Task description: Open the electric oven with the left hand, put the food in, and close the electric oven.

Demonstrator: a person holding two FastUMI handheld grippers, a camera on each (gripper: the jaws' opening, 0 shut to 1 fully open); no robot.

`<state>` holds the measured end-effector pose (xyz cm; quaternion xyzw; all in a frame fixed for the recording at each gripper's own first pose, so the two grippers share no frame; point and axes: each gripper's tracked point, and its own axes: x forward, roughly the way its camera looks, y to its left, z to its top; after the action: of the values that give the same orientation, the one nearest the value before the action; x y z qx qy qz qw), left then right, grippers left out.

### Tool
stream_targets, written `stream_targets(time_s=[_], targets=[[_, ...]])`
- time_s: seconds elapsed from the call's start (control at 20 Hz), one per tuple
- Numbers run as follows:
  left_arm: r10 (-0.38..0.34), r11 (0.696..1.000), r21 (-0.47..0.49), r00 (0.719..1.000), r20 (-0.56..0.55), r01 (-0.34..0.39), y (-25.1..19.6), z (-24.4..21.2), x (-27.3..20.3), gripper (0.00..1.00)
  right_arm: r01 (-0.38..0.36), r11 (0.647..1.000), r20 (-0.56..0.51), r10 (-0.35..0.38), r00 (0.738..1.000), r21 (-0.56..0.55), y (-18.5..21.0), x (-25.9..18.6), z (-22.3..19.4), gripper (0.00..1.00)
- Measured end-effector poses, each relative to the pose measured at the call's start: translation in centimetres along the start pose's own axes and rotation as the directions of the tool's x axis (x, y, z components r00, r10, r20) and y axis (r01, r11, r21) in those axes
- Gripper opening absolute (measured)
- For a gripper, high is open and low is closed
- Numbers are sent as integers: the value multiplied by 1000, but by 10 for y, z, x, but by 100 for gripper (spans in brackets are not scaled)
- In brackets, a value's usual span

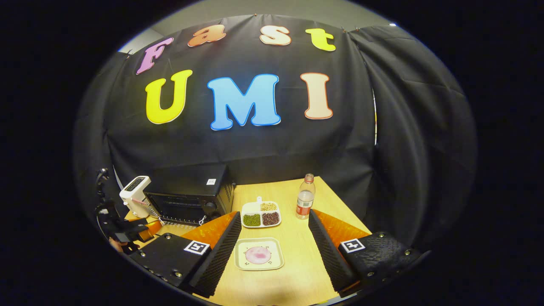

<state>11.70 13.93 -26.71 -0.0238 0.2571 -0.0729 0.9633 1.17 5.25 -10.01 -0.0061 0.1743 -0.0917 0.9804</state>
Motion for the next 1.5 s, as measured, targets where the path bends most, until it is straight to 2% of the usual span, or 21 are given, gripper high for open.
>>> stream_targets(time_s=[0.15, 0.25, 0.45, 0.5, 0.6, 0.85, 0.95, 1.0, 1.25, 1.5], targets=[[-35, 999, 16, 992, 120, 33, -7, 58, -35, 97, -25, 998, -109, 31, 994, 52, 3, 15, -22, 96], [-54, 998, 19, 980, 189, 51, -10, 89, -64, 100, -50, 996, -196, 63, 979, 71, 4, 28, -40, 96], [-54, 998, -19, 950, 307, 63, -11, 138, -113, 97, -65, 990, -365, 107, 925, 126, -1, 42, -74, 96], [-51, 997, -31, 942, 331, 64, -10, 148, -128, 100, -65, 988, -398, 117, 910, 141, -2, 49, -82, 96], [-37, 997, -54, 932, 361, 60, -9, 168, -150, 97, -58, 985, -467, 129, 875, 163, -9, 64, -102, 96], [11, 997, -76, 905, 426, 23, -8, 205, -178, 97, -64, 972, -646, 198, 737, 225, -20, 102, -151, 98], [37, 997, -74, 900, 435, -5, -8, 206, -183, 100, -51, 975, -693, 189, 695, 214, -27, 121, -167, 98], [51, 997, -72, 903, 426, -22, -8, 202, -182, 97, -43, 980, -715, 173, 678, 196, -32, 131, -174, 98], [97, 995, -70, 918, 385, -76, -16, 178, -188, 100, -49, 995, -796, 102, 596, 91, -40, 165, -209, 98], [132, 991, -75, 917, 375, -112, -13, 176, -191, 100, -54, 999, -825, 32, 564, 1, -47, 183, -231, 99]])
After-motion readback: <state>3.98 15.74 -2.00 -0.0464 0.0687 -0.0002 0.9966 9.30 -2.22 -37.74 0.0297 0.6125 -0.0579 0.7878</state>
